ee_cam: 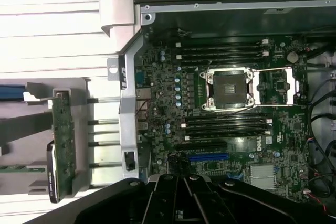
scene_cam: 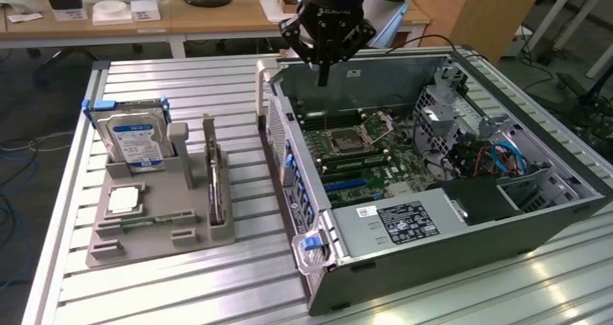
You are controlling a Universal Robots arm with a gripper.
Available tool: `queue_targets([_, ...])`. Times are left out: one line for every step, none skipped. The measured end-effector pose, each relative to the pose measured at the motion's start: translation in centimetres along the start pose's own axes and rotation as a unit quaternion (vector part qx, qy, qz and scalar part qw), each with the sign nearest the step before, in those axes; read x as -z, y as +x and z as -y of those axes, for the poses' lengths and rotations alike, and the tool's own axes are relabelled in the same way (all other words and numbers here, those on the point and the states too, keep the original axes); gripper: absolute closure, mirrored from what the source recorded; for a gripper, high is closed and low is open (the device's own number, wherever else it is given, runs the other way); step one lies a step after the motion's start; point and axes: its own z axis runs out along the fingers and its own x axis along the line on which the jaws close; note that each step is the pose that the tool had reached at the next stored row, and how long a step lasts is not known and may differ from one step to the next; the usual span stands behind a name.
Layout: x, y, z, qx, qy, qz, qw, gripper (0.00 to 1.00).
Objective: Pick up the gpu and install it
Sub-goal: 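Reach for the gpu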
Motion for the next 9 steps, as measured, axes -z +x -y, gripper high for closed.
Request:
queue_targets([0.0,0.1,0.01,0.0,0.0,0.0,1.0,0.89])
queue_targets([0.01,0.3,0.02,0.0,0.0,0.0,1.0,0.89])
queue_targets([0.01,0.4,0.03,0.0,0.0,0.0,1.0,0.89])
queue_targets([0.01,0.6,0.04,0.0,0.0,0.0,1.0,0.89])
queue_targets([0.02,0.7,0.06,0.0,0.0,0.0,1.0,0.89])
queue_targets([0.03,0.9,0.07,0.0,0.0,0.0,1.0,0.89])
queue_targets([0.03,1.0,0.08,0.0,0.0,0.0,1.0,0.89])
queue_targets([0.03,1.2,0.09,0.0,0.0,0.0,1.0,0.89])
queue_targets([0.03,1.4,0.1,0.0,0.0,0.0,1.0,0.89])
